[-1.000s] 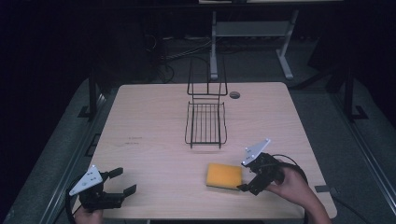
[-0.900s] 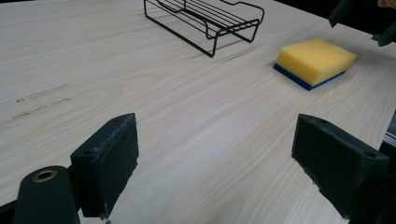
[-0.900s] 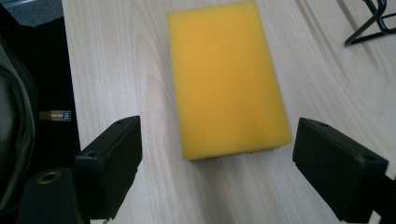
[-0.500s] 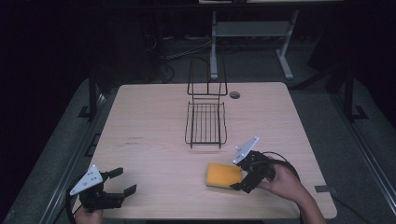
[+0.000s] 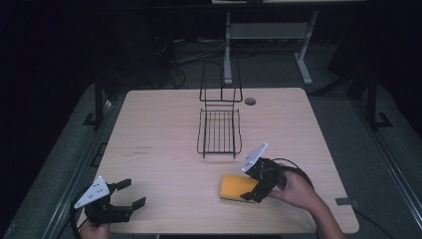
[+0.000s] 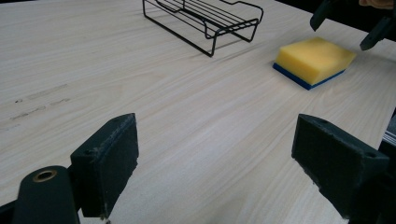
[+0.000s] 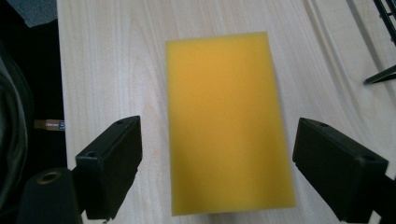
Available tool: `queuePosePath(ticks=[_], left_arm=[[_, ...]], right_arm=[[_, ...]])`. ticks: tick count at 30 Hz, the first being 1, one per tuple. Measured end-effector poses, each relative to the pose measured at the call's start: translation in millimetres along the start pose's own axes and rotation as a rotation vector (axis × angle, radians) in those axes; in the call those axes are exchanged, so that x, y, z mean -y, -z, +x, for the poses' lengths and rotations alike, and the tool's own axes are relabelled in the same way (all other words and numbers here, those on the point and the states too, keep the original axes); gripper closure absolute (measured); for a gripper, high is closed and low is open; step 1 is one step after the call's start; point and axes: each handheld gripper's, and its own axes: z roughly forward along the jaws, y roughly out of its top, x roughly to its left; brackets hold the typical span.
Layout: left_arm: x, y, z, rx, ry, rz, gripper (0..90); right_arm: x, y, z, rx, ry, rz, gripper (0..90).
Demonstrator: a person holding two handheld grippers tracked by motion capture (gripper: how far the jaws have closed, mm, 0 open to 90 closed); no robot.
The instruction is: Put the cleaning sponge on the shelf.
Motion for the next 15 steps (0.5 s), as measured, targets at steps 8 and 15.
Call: queuePosePath(ticks=[8,15], left_arm=[[0.1,0.1,0.1,0.000,-0.001,0.000,14.1],[0.1,0.2,0.3,0.000,0.002,-0.002,14.1]], right_arm=[[-5.7,-5.1,-3.3,-0.026,0.004,0.010,15.4],[-8.7,-11.7,-7.7,-0.025,0.016,0.030,15.5]])
